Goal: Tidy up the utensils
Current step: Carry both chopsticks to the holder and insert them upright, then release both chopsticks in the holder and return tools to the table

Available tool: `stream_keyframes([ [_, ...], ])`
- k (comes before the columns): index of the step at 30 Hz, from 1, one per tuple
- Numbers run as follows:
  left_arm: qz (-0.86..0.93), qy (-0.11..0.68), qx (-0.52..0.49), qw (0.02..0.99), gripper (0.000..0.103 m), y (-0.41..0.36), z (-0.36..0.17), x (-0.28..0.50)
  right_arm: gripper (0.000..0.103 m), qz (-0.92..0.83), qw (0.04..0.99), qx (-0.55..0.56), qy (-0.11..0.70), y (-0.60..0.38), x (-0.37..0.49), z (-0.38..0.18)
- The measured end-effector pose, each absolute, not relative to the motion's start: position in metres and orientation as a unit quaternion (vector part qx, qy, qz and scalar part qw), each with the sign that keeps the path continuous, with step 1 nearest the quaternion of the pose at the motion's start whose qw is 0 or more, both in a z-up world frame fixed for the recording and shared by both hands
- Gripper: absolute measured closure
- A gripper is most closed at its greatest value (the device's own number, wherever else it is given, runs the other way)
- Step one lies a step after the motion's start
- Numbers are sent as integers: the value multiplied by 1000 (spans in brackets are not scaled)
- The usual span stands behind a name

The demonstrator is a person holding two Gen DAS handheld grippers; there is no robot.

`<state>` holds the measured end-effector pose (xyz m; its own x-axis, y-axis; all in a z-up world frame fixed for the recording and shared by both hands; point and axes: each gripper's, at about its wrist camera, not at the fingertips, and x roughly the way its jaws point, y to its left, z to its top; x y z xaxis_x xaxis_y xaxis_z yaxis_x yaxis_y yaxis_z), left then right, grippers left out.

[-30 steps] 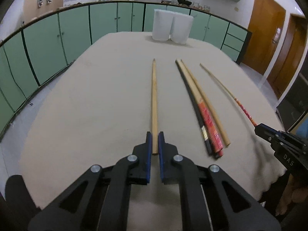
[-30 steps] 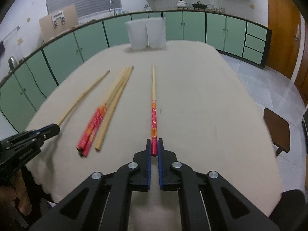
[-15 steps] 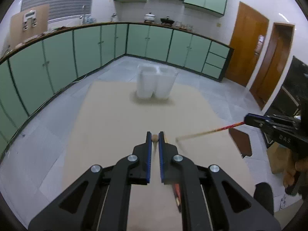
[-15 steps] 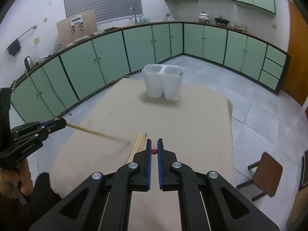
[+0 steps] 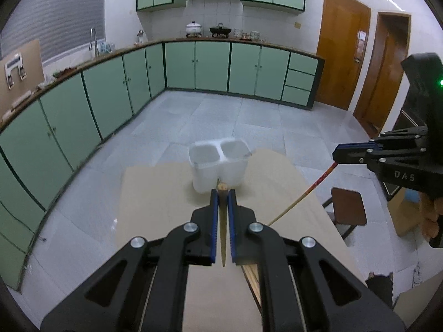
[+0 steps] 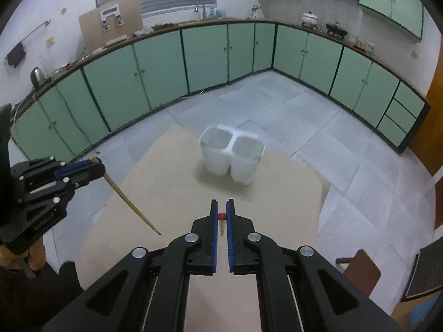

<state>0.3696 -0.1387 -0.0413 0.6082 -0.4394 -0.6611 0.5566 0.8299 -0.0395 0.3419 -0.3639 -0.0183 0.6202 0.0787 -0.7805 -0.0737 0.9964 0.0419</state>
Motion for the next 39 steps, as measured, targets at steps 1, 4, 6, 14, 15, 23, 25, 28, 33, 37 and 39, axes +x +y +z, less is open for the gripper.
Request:
stream_keyframes([
  [1,-278,340,86,894,97,-141,-36,375,97,39,902,7,430,-368,349,-9],
  [4,-271,320,84,904,97,-154,-15,396,97,30,907,17,419,-379,368,12],
  [6,-270,309,82,908,97,-162,-3,410,97,22,910,23,414,-385,382,23],
  [14,-254,260,50,930,97,-190,35,462,97,-12,923,45,382,-410,446,50],
  [15,-253,256,44,932,97,-193,36,468,97,-14,923,47,381,-412,451,48],
  [23,-235,264,31,935,97,-217,-10,523,97,-26,911,67,407,-432,506,-7],
  [25,-234,279,27,931,97,-220,-29,533,97,-23,906,71,417,-435,514,-24],
  [28,-227,299,27,926,97,-219,-58,546,97,-15,899,77,431,-437,521,-47],
  [33,-219,314,21,923,88,-204,-71,551,86,-15,897,78,435,-440,515,-62],
  [37,-215,291,27,932,57,-182,-52,528,81,-14,910,79,407,-442,491,-48],
  [39,-219,285,44,932,53,-175,-44,510,80,-8,918,77,390,-442,469,-38],
])
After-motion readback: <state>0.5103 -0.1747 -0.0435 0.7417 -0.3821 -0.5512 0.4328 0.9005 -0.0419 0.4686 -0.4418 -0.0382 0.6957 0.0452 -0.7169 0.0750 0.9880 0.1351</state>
